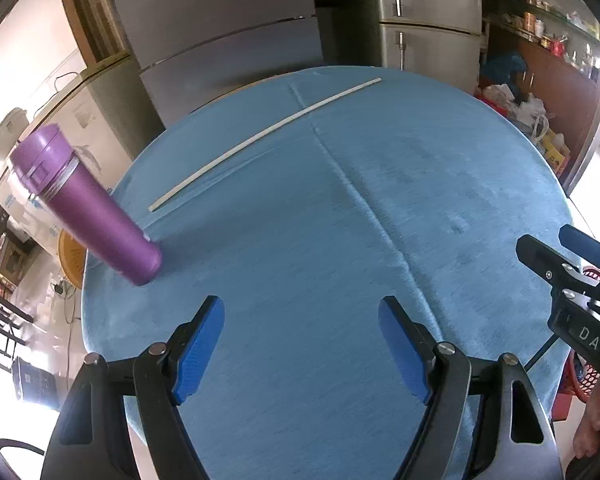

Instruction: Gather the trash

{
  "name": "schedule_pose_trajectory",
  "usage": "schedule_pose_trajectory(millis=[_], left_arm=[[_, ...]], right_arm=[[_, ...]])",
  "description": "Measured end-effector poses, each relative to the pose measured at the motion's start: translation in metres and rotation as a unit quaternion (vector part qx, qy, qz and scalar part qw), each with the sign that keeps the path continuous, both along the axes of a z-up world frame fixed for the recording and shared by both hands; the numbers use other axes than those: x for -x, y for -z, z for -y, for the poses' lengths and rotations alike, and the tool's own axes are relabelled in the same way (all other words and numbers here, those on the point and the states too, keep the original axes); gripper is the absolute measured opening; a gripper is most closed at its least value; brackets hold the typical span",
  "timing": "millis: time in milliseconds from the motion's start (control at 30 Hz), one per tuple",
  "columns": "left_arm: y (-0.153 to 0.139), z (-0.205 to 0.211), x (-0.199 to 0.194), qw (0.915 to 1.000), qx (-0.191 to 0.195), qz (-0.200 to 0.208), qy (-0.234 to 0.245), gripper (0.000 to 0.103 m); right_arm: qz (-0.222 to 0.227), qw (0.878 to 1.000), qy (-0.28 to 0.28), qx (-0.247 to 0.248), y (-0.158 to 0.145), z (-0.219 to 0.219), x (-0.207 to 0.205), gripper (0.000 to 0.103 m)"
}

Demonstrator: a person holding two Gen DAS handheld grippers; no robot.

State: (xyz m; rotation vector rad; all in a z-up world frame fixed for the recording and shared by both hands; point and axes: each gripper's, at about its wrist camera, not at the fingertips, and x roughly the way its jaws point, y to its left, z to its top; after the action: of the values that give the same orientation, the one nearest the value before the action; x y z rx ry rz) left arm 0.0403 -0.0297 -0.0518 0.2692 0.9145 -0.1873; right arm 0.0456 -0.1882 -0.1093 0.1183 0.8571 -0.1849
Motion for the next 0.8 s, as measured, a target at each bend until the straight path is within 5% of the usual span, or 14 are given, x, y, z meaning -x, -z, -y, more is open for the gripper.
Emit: schedule_pose_trajectory(millis=[800], left_arm=[[-0.025, 0.065, 0.005, 0.9973, 0.009, 0.023, 0.069, 0.080]], right_arm=[[0.024, 0.995, 0.091, 0.030, -0.024, 0.068, 0.041, 0.068]])
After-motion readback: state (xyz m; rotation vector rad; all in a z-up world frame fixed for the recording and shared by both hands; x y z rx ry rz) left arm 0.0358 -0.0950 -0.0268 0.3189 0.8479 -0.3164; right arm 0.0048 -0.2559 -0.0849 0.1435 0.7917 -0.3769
